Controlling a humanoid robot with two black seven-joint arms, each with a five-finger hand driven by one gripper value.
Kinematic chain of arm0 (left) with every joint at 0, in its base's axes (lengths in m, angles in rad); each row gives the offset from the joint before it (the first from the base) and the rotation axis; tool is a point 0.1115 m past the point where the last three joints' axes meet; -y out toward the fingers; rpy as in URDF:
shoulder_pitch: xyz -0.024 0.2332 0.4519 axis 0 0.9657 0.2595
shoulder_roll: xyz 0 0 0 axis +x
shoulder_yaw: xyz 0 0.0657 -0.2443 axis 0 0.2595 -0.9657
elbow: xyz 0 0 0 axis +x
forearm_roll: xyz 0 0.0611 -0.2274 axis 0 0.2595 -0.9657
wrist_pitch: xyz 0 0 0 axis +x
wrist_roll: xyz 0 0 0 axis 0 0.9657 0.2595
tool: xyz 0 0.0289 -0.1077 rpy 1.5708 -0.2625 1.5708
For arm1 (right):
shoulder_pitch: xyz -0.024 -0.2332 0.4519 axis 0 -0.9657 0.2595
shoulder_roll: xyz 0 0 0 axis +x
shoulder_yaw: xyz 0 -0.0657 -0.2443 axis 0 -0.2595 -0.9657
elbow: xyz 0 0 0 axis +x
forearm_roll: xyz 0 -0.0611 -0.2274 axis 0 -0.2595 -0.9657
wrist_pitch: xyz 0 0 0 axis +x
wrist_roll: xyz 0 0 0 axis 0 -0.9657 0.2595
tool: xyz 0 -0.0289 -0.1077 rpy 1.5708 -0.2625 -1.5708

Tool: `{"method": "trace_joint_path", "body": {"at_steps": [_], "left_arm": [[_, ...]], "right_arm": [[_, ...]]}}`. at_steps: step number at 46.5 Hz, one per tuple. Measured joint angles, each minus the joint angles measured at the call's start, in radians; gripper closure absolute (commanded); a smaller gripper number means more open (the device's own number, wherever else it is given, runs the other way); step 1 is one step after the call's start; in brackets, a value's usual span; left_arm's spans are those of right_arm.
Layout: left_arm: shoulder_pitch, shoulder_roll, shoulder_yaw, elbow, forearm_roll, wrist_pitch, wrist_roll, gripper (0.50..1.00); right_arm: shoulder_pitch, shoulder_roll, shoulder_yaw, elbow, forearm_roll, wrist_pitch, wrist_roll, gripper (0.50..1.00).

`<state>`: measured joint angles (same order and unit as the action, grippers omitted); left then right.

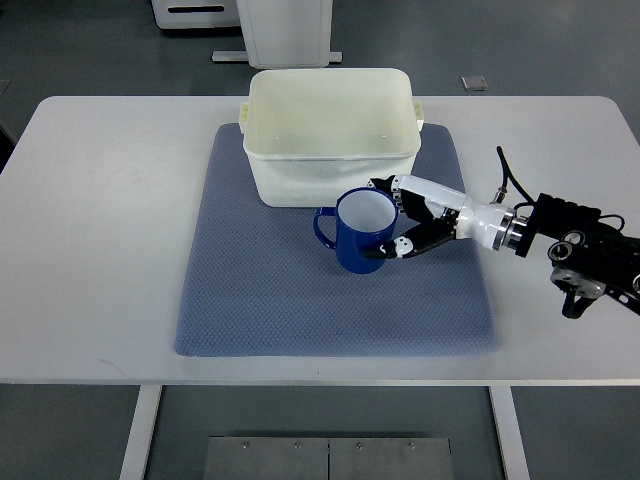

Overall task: Place cup in box with right hand
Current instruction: 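Lift the blue mug with the right hand over the white box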

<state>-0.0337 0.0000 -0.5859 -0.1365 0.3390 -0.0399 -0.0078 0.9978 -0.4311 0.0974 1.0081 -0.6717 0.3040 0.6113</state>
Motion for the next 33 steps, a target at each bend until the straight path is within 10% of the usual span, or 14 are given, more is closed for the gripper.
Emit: {"method": "trace_joint_path", "body": {"at_steps": [18,33], "left_arm": [[0.000,0.000,0.000,0.000,0.000,0.000,0.000,0.500],[0.000,0.000,0.000,0.000,0.000,0.000,0.000,0.500]], "right_arm": [[0.106,-0.085,0.171,0.046,0.008,0.080,-0.048,1.000],[0.159,0.029,0.217,-0.129,0.015,0.018,-0.175,1.000]]}}
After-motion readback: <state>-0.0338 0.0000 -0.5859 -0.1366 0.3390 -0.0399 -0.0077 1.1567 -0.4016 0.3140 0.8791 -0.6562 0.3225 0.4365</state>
